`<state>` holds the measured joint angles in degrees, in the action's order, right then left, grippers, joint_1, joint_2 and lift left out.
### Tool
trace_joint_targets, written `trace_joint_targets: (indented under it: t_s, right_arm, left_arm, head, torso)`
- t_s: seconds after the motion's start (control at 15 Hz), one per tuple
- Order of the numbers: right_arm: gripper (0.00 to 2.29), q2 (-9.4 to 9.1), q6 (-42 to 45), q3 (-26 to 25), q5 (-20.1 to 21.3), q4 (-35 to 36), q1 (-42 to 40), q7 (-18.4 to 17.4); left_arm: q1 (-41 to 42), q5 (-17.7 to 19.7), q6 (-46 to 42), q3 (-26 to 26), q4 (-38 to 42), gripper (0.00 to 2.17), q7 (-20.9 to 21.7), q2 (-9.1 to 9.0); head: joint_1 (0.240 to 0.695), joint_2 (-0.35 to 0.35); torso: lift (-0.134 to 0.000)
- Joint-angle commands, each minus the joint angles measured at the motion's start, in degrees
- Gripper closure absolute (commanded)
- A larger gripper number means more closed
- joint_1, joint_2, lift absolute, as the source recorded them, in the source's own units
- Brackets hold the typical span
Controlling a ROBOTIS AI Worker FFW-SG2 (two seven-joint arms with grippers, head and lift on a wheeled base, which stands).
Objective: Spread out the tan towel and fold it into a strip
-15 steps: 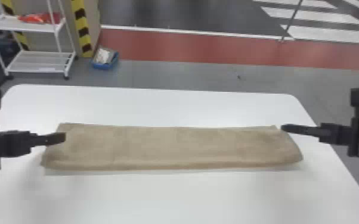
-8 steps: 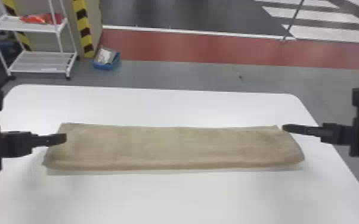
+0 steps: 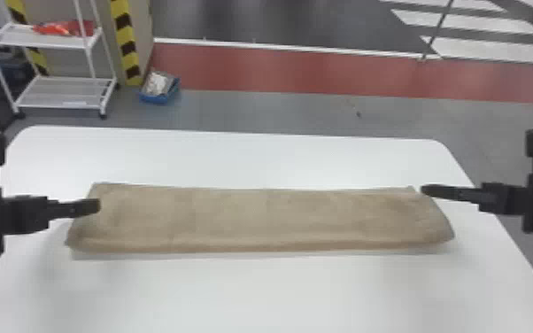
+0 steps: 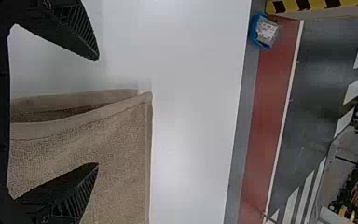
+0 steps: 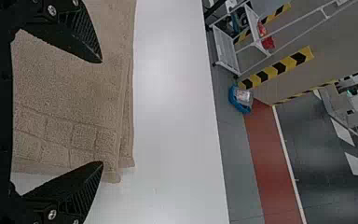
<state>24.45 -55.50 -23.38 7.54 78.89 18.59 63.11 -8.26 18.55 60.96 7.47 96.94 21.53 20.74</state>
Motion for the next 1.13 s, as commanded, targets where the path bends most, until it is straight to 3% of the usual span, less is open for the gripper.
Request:
trace_joint_targets:
  t_s: [0.0,1.07]
  right_arm:
    - [0.12,-0.02,-0.36,-0.08,0.2,0.21,-0.22,0.08]
    - [0.12,0.07,-0.89,-2.72,0.55,3.02,-1.45,0.08]
  left_arm:
    - [0.0,0.0,0.0,0.0,0.0,0.08,0.0,0.0]
    - [0.79,0.08,0.0,0.53,0.44,0.08,0.44,0.0]
  head:
    - [0.695,-0.135]
    - [0.695,-0.148]
  torso:
    - [-0.124]
    - [-0.124]
